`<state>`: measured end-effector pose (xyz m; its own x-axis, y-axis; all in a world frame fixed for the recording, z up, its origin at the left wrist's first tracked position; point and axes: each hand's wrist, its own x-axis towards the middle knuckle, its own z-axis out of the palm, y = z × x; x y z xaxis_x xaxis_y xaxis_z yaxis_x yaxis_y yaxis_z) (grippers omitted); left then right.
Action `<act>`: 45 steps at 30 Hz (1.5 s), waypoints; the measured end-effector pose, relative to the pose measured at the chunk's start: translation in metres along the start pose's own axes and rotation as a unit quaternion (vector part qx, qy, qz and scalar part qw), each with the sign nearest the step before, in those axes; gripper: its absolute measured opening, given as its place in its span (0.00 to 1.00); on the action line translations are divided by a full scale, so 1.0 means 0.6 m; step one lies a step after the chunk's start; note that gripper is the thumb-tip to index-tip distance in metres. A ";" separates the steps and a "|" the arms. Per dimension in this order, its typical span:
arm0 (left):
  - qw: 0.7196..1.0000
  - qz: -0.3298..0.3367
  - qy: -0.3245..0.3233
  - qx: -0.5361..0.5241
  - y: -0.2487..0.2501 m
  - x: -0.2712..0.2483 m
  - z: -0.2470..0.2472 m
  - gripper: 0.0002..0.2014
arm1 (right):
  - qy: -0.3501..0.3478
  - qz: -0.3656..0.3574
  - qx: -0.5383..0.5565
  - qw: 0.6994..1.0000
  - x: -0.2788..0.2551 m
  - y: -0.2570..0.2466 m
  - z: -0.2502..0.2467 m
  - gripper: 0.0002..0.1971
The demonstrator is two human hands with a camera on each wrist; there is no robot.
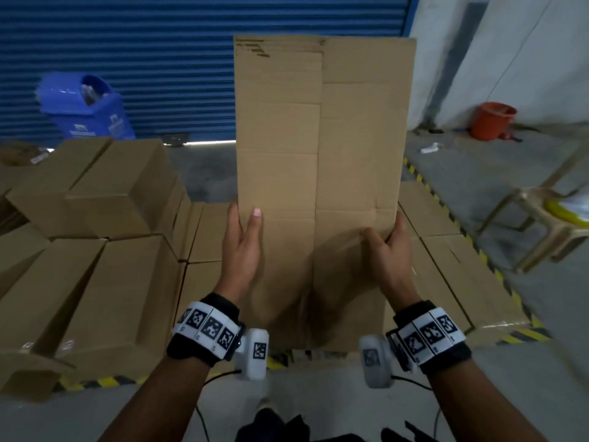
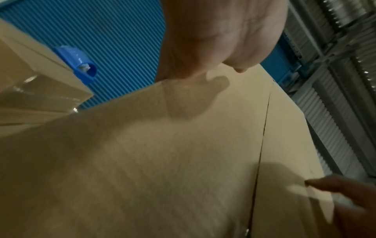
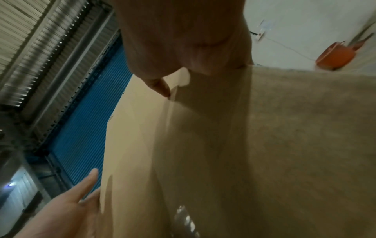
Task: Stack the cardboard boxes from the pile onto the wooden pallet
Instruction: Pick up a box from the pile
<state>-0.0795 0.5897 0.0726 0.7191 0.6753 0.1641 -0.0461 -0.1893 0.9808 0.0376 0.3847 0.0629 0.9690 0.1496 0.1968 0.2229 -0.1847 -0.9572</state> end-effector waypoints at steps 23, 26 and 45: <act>0.956 -0.294 -0.005 0.012 -0.240 0.165 0.191 0.39 | -0.198 0.238 -0.004 0.951 0.215 0.326 0.031 0.34; 0.950 -0.312 0.000 0.014 -0.265 0.188 0.221 0.32 | -0.211 0.269 0.021 0.939 0.239 0.371 0.034 0.34; 0.857 -0.510 0.050 -0.056 -0.694 0.263 0.280 0.40 | -0.292 0.401 -0.089 0.864 0.337 0.759 0.161 0.31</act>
<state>0.1698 0.6554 -0.3278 0.3630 0.5075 -0.7815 0.5001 0.6016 0.6229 0.3247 0.4246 -0.3538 0.6121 0.3589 -0.7046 -0.4320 -0.5946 -0.6781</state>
